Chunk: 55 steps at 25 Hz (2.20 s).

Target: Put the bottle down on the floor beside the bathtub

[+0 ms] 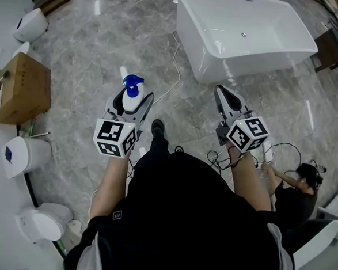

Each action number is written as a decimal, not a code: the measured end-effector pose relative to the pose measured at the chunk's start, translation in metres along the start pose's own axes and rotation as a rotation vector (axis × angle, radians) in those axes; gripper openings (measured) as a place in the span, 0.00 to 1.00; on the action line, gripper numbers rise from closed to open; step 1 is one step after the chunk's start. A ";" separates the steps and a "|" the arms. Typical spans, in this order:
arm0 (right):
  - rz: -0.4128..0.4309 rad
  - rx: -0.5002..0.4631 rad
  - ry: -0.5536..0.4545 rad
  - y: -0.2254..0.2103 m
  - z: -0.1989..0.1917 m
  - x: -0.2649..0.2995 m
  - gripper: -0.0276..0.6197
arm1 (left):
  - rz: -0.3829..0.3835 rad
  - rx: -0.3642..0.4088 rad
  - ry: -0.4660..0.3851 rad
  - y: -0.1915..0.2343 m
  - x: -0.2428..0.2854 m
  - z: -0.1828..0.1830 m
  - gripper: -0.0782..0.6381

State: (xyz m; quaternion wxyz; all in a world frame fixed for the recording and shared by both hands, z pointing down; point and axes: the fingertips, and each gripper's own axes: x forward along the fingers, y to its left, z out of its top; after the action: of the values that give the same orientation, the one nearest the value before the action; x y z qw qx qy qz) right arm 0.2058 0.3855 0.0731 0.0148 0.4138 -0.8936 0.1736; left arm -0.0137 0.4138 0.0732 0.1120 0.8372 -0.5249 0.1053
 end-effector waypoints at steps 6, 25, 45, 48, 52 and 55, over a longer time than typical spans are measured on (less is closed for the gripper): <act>-0.027 0.010 0.031 -0.019 0.016 0.092 0.09 | -0.026 -0.067 0.010 0.082 0.056 0.009 0.53; -0.081 0.089 0.025 -0.080 0.039 0.238 0.09 | -0.136 -0.084 0.087 0.194 0.186 0.036 0.53; 0.052 0.075 0.164 -0.273 0.049 0.382 0.09 | -0.090 -0.154 0.118 0.192 0.435 0.072 0.53; 0.058 0.089 0.199 -0.279 0.037 0.410 0.09 | -0.083 -0.182 0.145 0.212 0.454 0.053 0.53; 0.053 0.098 0.239 -0.289 0.014 0.439 0.09 | -0.089 -0.198 0.180 0.235 0.479 0.023 0.53; 0.058 0.101 0.279 -0.294 -0.018 0.466 0.09 | -0.098 -0.203 0.193 0.253 0.501 -0.003 0.53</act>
State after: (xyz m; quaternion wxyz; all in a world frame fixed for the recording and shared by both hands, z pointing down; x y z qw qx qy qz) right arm 0.1164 -0.1260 0.2566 0.1131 0.3599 -0.8845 0.2744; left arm -0.0285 -0.1213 0.2431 0.2510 0.8322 -0.4781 0.1263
